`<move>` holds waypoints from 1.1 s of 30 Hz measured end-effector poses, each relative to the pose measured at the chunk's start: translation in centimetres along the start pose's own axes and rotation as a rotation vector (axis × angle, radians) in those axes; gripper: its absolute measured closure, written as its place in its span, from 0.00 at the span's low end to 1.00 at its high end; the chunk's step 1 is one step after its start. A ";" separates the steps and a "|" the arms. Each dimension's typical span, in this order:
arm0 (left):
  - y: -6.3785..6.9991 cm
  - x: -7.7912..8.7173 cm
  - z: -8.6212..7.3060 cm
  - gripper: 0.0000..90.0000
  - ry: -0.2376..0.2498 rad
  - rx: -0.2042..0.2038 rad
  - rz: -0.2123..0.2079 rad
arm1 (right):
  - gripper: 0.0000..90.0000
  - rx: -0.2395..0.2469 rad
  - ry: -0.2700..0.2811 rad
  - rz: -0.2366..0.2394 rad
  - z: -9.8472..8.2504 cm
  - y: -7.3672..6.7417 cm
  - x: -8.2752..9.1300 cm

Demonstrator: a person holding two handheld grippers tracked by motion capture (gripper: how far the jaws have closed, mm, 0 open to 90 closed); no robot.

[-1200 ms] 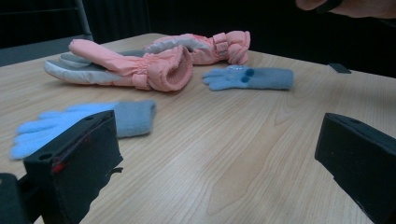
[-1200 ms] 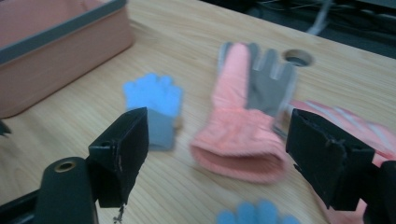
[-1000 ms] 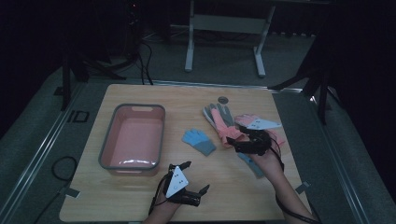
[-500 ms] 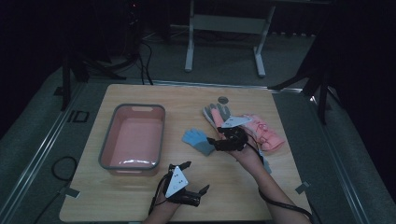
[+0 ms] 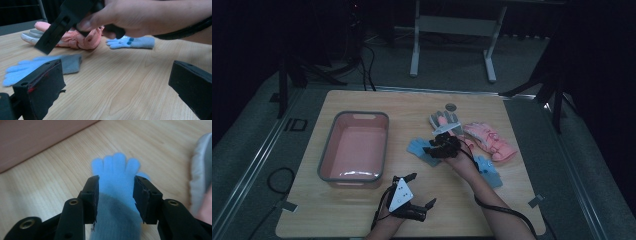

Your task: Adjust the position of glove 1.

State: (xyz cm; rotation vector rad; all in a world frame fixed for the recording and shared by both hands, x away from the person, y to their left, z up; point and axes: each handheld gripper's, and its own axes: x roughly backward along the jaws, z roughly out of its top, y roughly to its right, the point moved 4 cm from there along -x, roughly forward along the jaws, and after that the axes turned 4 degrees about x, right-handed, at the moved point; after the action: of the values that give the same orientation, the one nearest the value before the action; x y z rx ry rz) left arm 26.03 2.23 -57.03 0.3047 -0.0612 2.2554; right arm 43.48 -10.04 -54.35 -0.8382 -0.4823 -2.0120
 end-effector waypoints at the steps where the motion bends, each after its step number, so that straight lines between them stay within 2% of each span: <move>1: 0.0 0.0 0.0 0.00 0.000 -0.001 -0.001 | 0.65 0.004 -0.006 -0.010 0.0 0.1 -0.4; 3: 0.0 0.0 0.0 0.00 0.000 0.000 -0.002 | 0.66 0.002 -0.015 -0.015 -0.1 0.2 -0.8; 6: 0.0 0.0 0.0 0.00 0.001 0.003 -0.006 | 0.67 -0.033 -0.056 0.011 -0.4 0.7 -2.2; 9: 0.0 0.0 0.0 0.00 0.000 0.003 -0.008 | 0.67 -0.023 -0.097 0.007 -1.1 0.7 -3.2; 12: 0.0 0.0 0.0 0.00 0.000 0.002 -0.007 | 0.73 -0.012 -0.086 -0.005 -1.2 0.4 -3.2; 17: 0.0 0.0 0.0 0.00 0.000 0.004 -0.005 | 0.88 -0.008 -0.075 -0.008 -1.2 0.0 -3.3; 19: 0.0 0.0 0.0 0.00 0.000 0.005 -0.004 | 0.91 -0.019 -0.074 -0.018 -1.2 -0.2 -3.3; 21: 0.0 0.0 0.0 0.00 0.000 0.005 -0.004 | 0.92 -0.071 -0.065 -0.004 -1.3 -0.4 -3.2; 22: 0.0 0.0 0.0 0.00 0.000 0.005 -0.004 | 0.93 -0.079 -0.059 -0.019 -1.3 -0.5 -3.1; 26: 0.0 0.0 0.0 0.00 0.002 0.004 -0.004 | 0.94 -0.155 -0.009 -0.048 -1.2 -1.1 -1.7; 28: 0.0 0.0 0.0 0.00 0.002 0.004 -0.003 | 0.94 -0.168 0.008 -0.056 -1.1 -1.2 -1.1; 29: 0.0 0.0 0.0 0.00 0.003 0.003 -0.002 | 0.95 -0.180 0.039 -0.081 -0.8 -1.6 0.6; 30: 0.0 0.0 0.0 0.00 0.003 0.003 -0.002 | 0.95 -0.180 0.039 -0.081 -0.8 -1.6 0.6; 31: 0.0 0.0 0.0 0.00 0.003 0.005 -0.002 | 0.95 -0.195 0.065 -0.109 -0.6 -2.0 2.3; 33: 0.0 0.0 0.0 0.00 0.003 0.005 0.001 | 0.95 -0.218 0.092 -0.150 -0.5 -2.3 4.1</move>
State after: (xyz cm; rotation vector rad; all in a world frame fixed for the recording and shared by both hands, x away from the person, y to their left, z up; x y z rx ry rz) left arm 26.02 2.28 -57.03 0.3038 -0.0538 2.2575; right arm 39.79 -11.48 -51.83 -0.8573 -0.2831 -2.2600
